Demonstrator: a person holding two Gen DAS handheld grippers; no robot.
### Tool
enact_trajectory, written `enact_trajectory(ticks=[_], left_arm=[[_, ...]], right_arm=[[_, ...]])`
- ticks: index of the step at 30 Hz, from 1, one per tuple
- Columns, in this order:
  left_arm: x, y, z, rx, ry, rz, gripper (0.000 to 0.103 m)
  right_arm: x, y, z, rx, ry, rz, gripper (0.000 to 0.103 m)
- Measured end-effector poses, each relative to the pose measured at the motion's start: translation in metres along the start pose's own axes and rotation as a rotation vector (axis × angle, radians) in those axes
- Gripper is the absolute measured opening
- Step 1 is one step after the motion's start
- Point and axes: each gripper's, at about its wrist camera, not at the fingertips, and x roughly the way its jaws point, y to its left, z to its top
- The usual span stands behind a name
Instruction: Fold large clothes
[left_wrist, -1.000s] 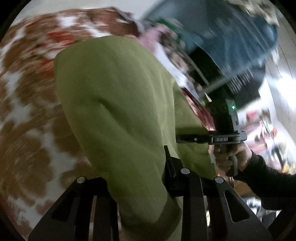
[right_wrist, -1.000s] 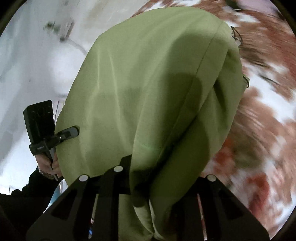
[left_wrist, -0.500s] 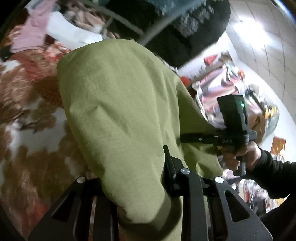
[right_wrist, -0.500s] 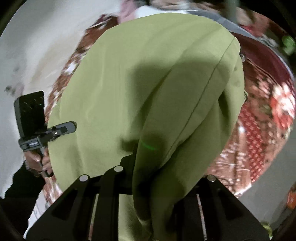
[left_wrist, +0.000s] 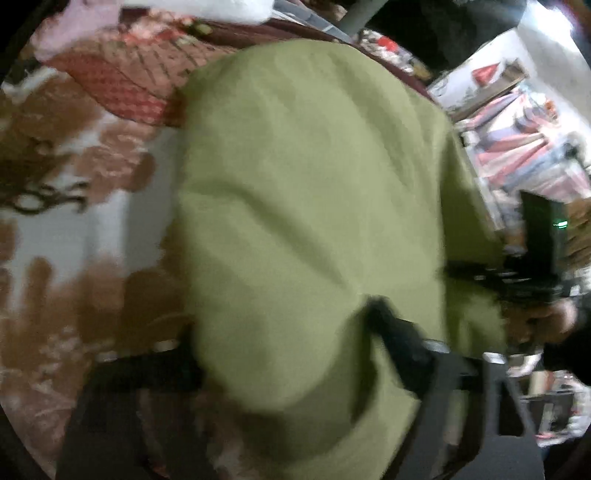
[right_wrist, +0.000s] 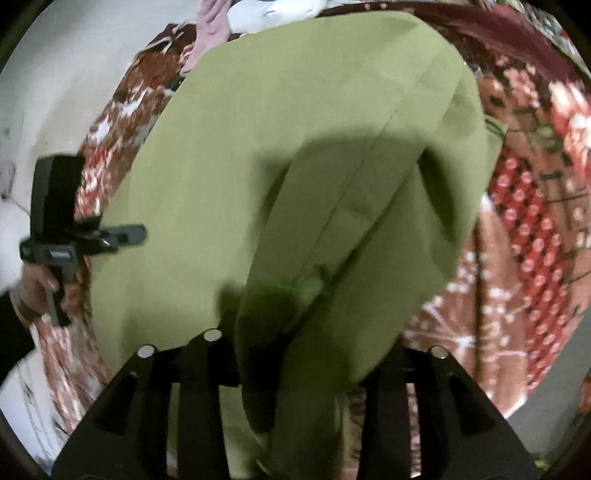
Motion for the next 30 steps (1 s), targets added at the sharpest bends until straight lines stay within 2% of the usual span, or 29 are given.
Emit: enact_trajectory(ticks=[3,6,10,12,14,17,21,25,30], left_arm=[[-0.011,-0.005,-0.002,0.042,-0.007,0.083,0.094],[-0.029,-0.005,-0.006,0.074,-0.012,0.145,0.098],[-0.052,0.004,-0.007,0.112,0.0,0.183,0.097],[-0.061,-0.006,0.003,0.149,-0.004,0.228,0.097],[-0.073,-0.008,0.014,0.169,-0.031,0.236,0.097],[-0.087,-0.022,0.039,0.193,-0.121,0.242,0.097],[-0.072,-0.039,0.069,0.175,-0.177,0.283,0.097],[-0.045,-0.05,0.092,0.114,-0.203,0.339,0.097],[-0.011,-0.05,0.111,0.026,-0.194,0.301,0.097]], right_arm=[[-0.015,-0.012,-0.017,-0.003,0.001,-0.015,0.056],[-0.023,-0.016,-0.019,-0.023,-0.007,-0.039,0.064],[-0.039,-0.033,-0.042,-0.037,0.023,-0.075,0.066],[-0.052,-0.042,-0.051,-0.033,0.035,-0.101,0.066],[-0.064,-0.043,-0.049,-0.02,0.047,-0.168,0.066],[-0.093,-0.039,-0.033,0.001,-0.009,-0.204,0.066],[-0.101,-0.004,0.022,-0.059,-0.121,-0.251,0.094],[-0.072,0.017,0.076,-0.051,-0.174,-0.314,0.097],[-0.025,0.008,0.115,-0.007,-0.172,-0.427,0.097]])
